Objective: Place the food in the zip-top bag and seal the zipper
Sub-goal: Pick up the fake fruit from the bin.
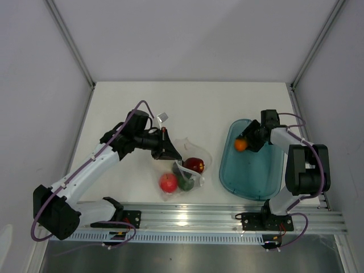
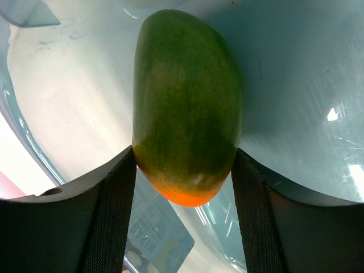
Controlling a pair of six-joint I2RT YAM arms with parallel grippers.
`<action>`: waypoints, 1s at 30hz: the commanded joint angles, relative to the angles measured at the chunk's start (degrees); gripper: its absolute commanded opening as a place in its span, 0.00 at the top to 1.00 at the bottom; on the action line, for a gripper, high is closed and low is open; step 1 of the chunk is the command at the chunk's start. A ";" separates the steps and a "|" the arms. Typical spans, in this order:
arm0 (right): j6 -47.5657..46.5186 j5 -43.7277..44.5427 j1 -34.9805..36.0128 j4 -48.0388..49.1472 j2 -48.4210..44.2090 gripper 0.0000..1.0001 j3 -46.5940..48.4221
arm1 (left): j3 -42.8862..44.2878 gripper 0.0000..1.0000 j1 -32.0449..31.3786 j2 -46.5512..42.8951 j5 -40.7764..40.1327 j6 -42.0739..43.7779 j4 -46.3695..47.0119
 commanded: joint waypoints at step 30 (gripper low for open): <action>-19.09 -42.27 18.94 -2.21 -22.09 0.85 7.11 | 3.48 0.99 -0.43 3.90 1.80 -0.70 2.97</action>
